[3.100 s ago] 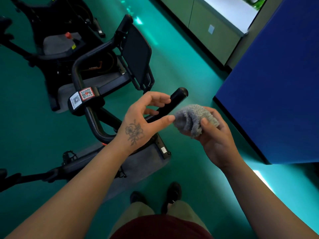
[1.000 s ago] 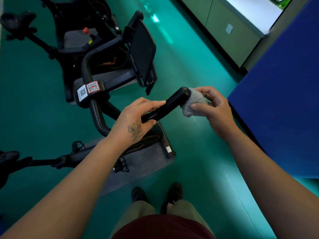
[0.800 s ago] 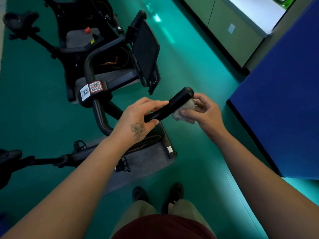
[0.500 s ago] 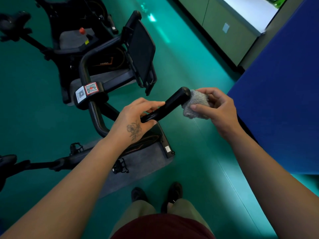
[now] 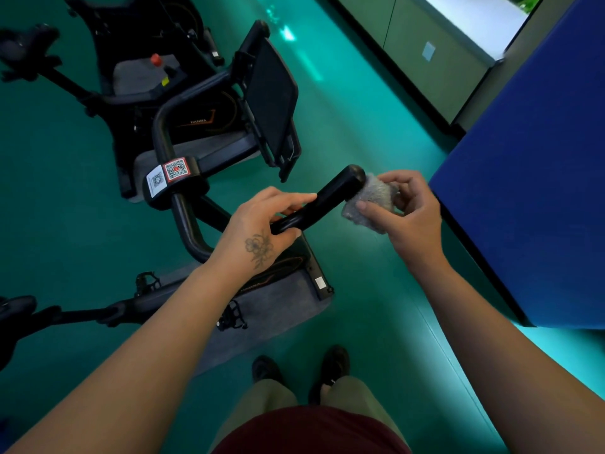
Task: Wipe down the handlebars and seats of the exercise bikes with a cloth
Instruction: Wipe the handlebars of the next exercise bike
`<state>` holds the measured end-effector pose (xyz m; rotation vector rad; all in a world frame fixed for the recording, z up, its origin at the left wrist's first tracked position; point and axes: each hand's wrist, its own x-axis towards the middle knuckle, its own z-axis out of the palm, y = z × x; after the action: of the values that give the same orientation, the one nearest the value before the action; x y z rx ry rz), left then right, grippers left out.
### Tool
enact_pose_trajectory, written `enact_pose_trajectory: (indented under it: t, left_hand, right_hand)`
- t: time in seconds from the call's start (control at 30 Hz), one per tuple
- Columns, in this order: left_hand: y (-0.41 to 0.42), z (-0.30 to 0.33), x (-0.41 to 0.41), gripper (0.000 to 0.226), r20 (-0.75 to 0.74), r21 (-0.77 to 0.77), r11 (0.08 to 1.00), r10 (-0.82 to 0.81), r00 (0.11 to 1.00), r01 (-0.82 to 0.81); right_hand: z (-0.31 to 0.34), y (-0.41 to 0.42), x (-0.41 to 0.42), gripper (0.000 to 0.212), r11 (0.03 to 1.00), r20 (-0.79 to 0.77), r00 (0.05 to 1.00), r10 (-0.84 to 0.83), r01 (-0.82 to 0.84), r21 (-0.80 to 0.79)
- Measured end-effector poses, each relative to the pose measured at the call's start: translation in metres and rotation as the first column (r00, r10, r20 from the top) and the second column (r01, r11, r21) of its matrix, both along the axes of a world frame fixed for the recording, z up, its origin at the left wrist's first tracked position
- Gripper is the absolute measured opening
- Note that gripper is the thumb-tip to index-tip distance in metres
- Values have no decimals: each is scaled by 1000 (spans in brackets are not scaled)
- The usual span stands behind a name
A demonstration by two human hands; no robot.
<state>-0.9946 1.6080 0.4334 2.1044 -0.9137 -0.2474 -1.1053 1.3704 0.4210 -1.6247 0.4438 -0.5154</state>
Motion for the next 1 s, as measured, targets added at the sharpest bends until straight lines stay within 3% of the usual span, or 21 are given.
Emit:
enact_pose_trajectory:
  t: [0.13,0.4,0.73,0.9,1.0]
  left_hand:
    - [0,-2,0,65,4,2,1000,2,1000,-2]
    - [2,-3,3,66,5,24,999,-23,1000,23]
    - [6,-10,9,65,-18,4,998,-63,998,63]
    - [8,-9,13,66,-16,21,995,-93,996,94]
    - [9,-6,15,67,0,35,992,-119,993,119]
  right_hand:
    - [1,6,3,43,993,74,995,-73,79,-86]
    - [-28,49,1,44,982,39,992,-121,125,-141]
    - [-10,29,-4,34,974,149,979,-142,111,199]
    - [-24,53,-5,36,968,71,988,-136,117,223]
    - [-32,66,-9,37,980,51,990,-131,122,156]
